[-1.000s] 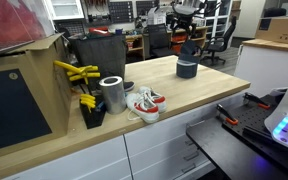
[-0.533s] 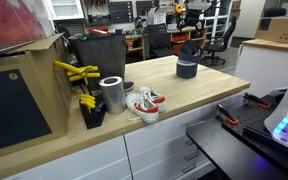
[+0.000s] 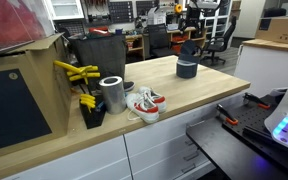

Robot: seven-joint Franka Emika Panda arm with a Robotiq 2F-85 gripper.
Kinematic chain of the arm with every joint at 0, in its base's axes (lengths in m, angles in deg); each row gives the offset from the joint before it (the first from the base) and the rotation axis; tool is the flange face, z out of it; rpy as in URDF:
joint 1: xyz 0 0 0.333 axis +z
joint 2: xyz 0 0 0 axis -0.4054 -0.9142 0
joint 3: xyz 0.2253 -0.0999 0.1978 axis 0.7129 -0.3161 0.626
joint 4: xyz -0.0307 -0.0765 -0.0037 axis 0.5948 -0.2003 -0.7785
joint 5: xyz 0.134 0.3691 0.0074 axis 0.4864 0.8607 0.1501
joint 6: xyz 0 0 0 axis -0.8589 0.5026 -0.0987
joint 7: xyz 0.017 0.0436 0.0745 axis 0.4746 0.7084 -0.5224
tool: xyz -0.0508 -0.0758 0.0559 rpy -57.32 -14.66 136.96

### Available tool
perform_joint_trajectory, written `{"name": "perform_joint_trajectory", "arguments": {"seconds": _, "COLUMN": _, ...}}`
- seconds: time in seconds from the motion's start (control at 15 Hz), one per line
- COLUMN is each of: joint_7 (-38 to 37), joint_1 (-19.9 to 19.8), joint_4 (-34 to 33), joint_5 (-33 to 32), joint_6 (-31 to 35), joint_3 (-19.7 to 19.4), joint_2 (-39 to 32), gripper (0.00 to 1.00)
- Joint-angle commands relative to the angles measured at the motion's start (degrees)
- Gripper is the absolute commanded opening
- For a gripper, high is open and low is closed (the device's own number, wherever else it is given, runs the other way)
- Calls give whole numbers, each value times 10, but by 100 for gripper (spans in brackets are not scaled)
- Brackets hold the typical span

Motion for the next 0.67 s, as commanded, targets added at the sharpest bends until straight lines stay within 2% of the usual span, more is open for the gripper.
{"name": "perform_joint_trajectory", "arguments": {"seconds": 0.0, "joint_7": 58, "joint_1": 2, "joint_4": -29, "joint_5": -23, "joint_6": -15, "joint_3": 4, "joint_2": -19, "gripper": 100}}
{"name": "perform_joint_trajectory", "arguments": {"seconds": 0.13, "joint_7": 44, "joint_1": 1, "joint_4": -11, "joint_5": -15, "joint_6": -1, "joint_3": 2, "joint_2": -11, "gripper": 100}}
{"name": "perform_joint_trajectory", "arguments": {"seconds": 0.6, "joint_7": 47, "joint_1": 2, "joint_4": -15, "joint_5": -18, "joint_6": 1, "joint_3": 3, "joint_2": -19, "gripper": 100}}
